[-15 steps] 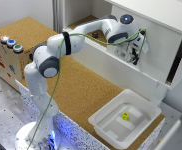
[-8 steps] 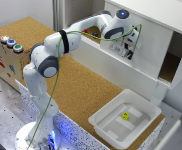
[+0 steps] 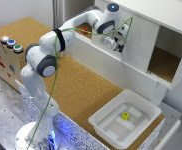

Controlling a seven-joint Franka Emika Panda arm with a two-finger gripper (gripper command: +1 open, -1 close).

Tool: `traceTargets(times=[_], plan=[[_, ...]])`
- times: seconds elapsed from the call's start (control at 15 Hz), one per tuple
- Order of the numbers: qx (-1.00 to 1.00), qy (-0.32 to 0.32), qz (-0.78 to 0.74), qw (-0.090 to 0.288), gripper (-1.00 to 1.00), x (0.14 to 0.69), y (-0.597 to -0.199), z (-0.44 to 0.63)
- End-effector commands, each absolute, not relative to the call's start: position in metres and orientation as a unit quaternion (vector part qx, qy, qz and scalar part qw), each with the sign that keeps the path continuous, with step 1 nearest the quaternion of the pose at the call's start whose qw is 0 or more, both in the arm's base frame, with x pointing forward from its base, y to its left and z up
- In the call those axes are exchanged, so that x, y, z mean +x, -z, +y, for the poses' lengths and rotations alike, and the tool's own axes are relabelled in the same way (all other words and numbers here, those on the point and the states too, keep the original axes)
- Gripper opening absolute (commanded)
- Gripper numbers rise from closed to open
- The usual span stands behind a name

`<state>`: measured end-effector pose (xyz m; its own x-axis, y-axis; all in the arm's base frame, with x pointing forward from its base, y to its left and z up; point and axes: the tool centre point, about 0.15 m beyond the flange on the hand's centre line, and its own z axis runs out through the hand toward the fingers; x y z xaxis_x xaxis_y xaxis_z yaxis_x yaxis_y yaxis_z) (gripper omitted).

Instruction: Slide the door to the left

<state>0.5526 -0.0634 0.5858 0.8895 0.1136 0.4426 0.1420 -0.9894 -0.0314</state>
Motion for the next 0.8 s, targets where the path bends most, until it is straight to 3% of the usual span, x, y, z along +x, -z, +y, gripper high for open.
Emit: traceTargets(times=[0.0, 0.27, 0.73], plan=[[-0.958, 0.258, -0.117, 0.030, -1.00, 0.551, -0.588, 0.011], [-0.950, 0.268, -0.156, 0.046, -1.00, 0.542, -0.599, 0.054], [-0.954, 0.269, -0.130, 0.030, -1.00, 0.536, -0.591, 0.144]])
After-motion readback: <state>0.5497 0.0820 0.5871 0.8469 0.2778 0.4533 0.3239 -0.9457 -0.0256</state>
